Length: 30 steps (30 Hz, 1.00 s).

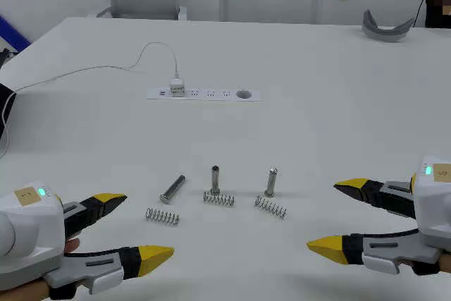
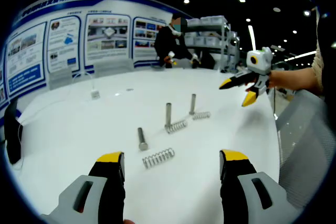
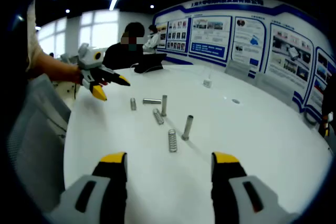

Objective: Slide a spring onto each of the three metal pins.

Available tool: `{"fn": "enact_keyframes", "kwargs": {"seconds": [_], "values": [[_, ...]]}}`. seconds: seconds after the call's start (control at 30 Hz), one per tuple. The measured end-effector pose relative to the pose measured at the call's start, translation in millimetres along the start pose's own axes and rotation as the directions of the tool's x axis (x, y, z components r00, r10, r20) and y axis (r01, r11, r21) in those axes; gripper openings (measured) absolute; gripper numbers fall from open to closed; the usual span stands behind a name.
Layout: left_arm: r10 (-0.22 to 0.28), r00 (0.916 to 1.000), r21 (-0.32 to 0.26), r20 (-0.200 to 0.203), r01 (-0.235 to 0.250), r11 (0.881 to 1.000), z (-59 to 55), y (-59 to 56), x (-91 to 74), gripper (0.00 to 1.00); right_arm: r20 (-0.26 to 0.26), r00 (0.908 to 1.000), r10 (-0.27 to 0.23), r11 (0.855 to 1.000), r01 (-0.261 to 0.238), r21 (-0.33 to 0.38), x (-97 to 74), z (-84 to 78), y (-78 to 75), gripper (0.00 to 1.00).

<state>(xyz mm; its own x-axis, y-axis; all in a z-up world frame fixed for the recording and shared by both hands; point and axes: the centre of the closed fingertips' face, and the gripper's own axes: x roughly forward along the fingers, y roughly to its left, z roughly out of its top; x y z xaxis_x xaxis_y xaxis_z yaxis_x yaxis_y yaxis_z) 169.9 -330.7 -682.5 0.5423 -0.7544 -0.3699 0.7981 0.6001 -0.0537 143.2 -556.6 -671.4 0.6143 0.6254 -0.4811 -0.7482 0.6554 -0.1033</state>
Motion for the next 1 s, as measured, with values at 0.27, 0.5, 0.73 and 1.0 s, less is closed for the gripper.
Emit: {"fn": "enact_keyframes", "kwargs": {"seconds": [0.27, 0.5, 0.73, 1.0], "values": [[0.007, 1.0000, -0.001, 0.000, -0.007, 1.000, 1.6, 2.9, -0.7, 0.74, -0.003, 1.0000, -0.002, 1.000, 0.002, 0.002, -0.7, -1.1, 0.0, 0.66], [0.008, 1.0000, 0.001, -0.001, -0.008, 1.000, 1.8, 3.1, -0.7, 0.74, -0.002, 1.0000, -0.007, 1.000, 0.007, 0.007, -1.4, -1.0, -0.9, 0.66], [0.010, 1.0000, 0.008, -0.001, -0.010, 1.000, 3.6, 4.7, -0.4, 0.74, -0.002, 1.0000, -0.009, 1.000, 0.009, 0.008, -1.4, -0.5, -1.2, 0.67], [0.019, 0.9998, 0.019, -0.001, -0.019, 1.000, 10.6, 13.7, 1.7, 0.73, -0.002, 0.9999, -0.012, 1.000, 0.012, 0.011, -1.2, -0.4, -1.5, 0.67]]}}
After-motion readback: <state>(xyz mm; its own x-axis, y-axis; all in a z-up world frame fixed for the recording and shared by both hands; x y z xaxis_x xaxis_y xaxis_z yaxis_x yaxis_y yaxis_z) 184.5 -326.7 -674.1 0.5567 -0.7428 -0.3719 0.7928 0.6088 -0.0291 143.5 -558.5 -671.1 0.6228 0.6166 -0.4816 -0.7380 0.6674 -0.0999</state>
